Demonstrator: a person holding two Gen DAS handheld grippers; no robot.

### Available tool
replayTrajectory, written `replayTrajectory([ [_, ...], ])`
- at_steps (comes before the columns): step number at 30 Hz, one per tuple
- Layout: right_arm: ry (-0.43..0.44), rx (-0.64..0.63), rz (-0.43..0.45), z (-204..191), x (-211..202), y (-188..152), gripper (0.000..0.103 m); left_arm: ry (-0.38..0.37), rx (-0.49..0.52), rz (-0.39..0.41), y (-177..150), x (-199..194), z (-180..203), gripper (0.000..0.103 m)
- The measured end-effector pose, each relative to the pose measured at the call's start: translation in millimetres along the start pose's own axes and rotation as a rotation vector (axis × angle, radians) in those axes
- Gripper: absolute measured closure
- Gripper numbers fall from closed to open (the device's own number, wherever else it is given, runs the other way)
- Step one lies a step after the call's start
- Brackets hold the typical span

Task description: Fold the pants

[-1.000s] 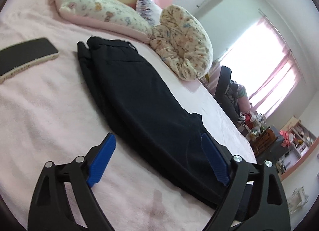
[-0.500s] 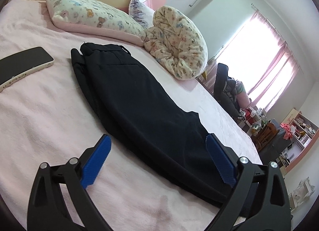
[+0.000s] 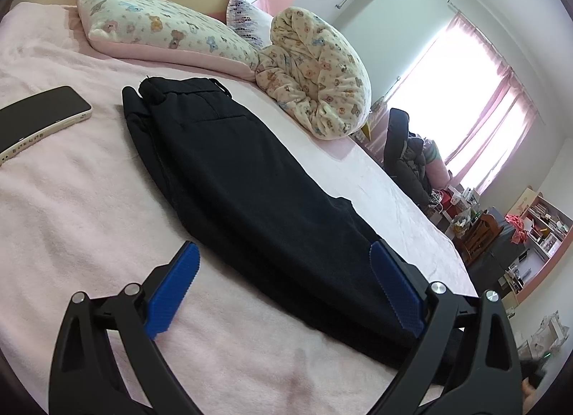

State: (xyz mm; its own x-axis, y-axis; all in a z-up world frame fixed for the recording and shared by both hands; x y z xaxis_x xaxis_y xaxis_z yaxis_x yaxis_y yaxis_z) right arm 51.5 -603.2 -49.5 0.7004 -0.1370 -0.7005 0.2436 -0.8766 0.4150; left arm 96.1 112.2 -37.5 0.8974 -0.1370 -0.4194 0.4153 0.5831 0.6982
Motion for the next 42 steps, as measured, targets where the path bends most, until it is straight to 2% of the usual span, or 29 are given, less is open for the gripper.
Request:
replayTrajectory([
  [2,-0.049,0.101,-0.123,38,27,-23,0.101,-0.003,0.0,0.003,1,-1,0,0.007],
  [4,0.035,0.147,-0.124,49,28,-27,0.1,-0.006,-0.002,0.004,3,-2,-1,0.007],
  [8,0.088,0.19,-0.17,61,16,-25,0.096,-0.014,-0.009,-0.002,4,-1,0,0.007],
  [9,0.085,0.207,-0.16,63,10,-23,0.096,-0.018,-0.012,-0.003,5,-1,1,0.007],
  [11,0.047,0.185,-0.085,63,-9,-16,0.095,-0.042,-0.023,0.012,16,-4,6,0.007],
  [13,0.024,0.044,-0.012,31,-26,-12,0.095,-0.065,-0.004,0.057,35,-11,15,0.006],
  [14,0.032,-0.007,0.003,14,-30,-15,0.095,-0.064,0.012,0.078,42,-14,18,0.002],
  [15,0.054,-0.049,0.004,-3,-34,-20,0.093,-0.062,0.032,0.097,50,-15,21,0.002],
  [16,0.111,-0.129,-0.033,-40,-32,-33,0.087,-0.055,0.046,0.105,55,-14,22,0.002],
  [18,0.187,-0.241,-0.12,-95,-22,-58,0.055,-0.058,0.056,0.078,62,-3,25,0.002],
  [19,0.226,-0.335,-0.186,-135,-14,-84,0.039,-0.071,0.049,0.047,63,4,24,0.002],
  [20,0.259,-0.406,-0.223,-162,-11,-103,0.039,-0.084,0.034,0.015,63,12,21,0.002],
  [21,0.295,-0.53,-0.271,-203,-4,-135,0.04,-0.095,0.019,-0.004,64,18,16,0.002],
  [23,0.327,-0.69,-0.305,-254,6,-176,0.051,-0.117,-0.026,-0.067,64,36,5,0.002],
  [24,0.336,-0.792,-0.334,-285,18,-201,0.051,-0.129,-0.055,-0.114,64,47,-1,0.002],
  [26,0.312,-0.913,-0.37,-319,39,-233,0.057,-0.152,-0.093,-0.182,66,63,-10,0.002],
  [27,0.294,-0.987,-0.393,-340,55,-250,0.057,-0.15,-0.098,-0.207,67,69,-15,0.002],
  [31,0.191,-1.199,-0.484,-370,91,-299,0.057,-0.063,-0.13,-0.258,64,80,-47,0.002],
  [34,0.163,-1.274,-0.56,-371,102,-329,0.058,-0.061,-0.138,-0.284,59,82,-56,0.005],
  [36,0.122,-1.306,-0.606,-369,109,-344,0.079,-0.027,-0.088,-0.284,54,81,-55,0.01],
  [37,0.084,-1.315,-0.632,-361,117,-349,0.099,-0.001,-0.059,-0.283,51,80,-55,0.012],
  [38,0.059,-1.306,-0.642,-356,123,-350,0.099,0.011,-0.05,-0.284,49,80,-57,0.014],
  [40,0.076,-1.254,-0.62,-355,128,-345,0.099,0.024,-0.063,-0.276,47,77,-61,0.017],
  [42,0.086,-1.147,-0.592,-348,132,-331,0.099,0.022,-0.09,-0.264,48,76,-66,0.02],
])
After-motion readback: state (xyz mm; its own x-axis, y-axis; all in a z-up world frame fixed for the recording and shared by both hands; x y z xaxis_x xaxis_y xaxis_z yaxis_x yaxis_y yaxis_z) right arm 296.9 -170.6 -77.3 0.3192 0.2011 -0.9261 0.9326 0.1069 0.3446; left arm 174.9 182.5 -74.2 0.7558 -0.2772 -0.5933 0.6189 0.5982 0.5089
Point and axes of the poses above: each gripper's, at about its wrist camera, not at the fingertips, and x roughly the way its jaws point, z to its right, y to its top, the point moved 9 cm from there along x, roughly the way its jaws point, and after that the axes turned 1 degree about -y, right-handed, at the moved point
